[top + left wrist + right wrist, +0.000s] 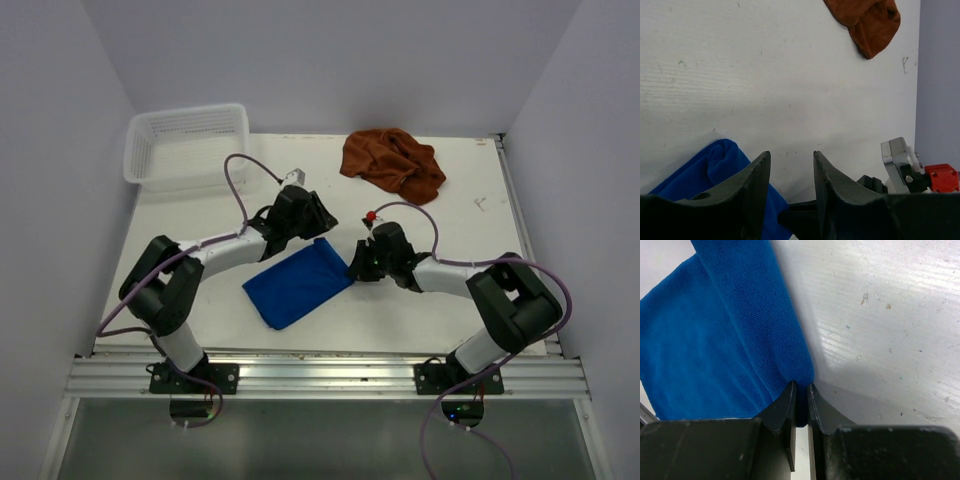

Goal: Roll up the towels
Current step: Roll the towel

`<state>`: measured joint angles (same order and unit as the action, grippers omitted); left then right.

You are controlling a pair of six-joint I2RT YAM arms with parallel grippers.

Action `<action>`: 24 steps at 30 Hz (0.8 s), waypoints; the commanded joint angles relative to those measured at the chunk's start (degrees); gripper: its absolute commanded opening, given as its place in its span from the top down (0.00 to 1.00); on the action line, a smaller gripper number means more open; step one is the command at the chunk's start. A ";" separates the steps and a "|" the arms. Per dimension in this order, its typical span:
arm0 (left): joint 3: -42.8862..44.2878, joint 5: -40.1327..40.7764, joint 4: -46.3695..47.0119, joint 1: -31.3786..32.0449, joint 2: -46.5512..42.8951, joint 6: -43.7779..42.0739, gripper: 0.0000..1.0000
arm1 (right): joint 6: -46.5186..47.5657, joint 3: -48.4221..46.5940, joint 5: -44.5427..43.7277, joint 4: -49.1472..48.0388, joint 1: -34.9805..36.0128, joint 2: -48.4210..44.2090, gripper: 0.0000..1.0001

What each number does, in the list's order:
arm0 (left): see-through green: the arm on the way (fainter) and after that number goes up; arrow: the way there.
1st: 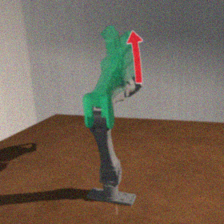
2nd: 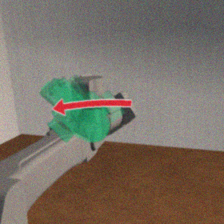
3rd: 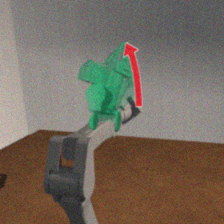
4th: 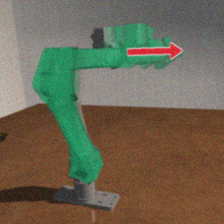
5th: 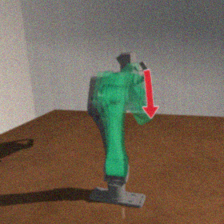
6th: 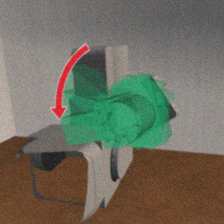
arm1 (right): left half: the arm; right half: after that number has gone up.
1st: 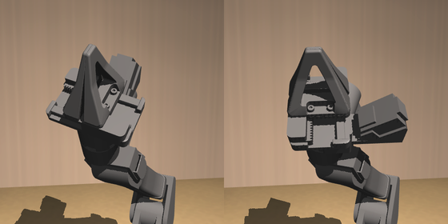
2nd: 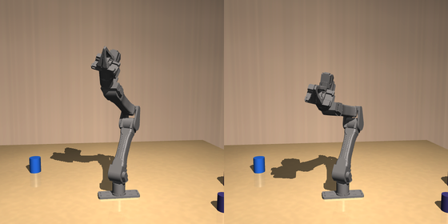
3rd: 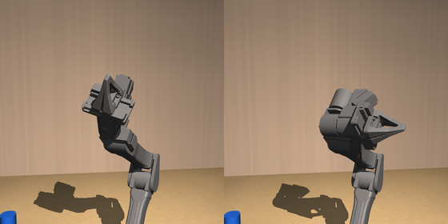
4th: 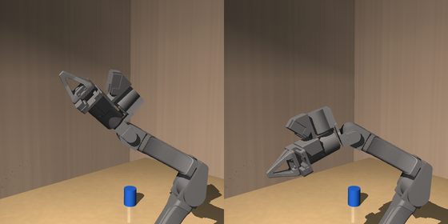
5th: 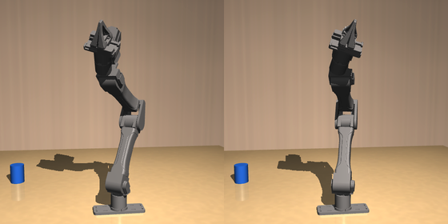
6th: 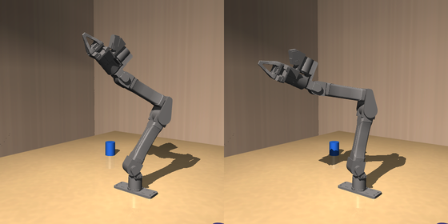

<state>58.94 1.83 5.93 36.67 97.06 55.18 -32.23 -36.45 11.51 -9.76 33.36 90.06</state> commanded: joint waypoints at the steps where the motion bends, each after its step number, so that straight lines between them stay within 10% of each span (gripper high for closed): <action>1: 2.15 -0.34 0.05 0.95 1.82 0.11 0.56 | 2.08 -0.47 -3.33 3.78 0.65 2.05 1.00; 24: 10.50 9.77 -16.48 3.76 7.89 -7.45 0.55 | 1.82 -0.82 -6.94 4.13 3.37 3.72 1.00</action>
<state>67.40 8.32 -8.51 40.07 106.78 49.71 -32.08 -37.41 7.97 -9.96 35.79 90.80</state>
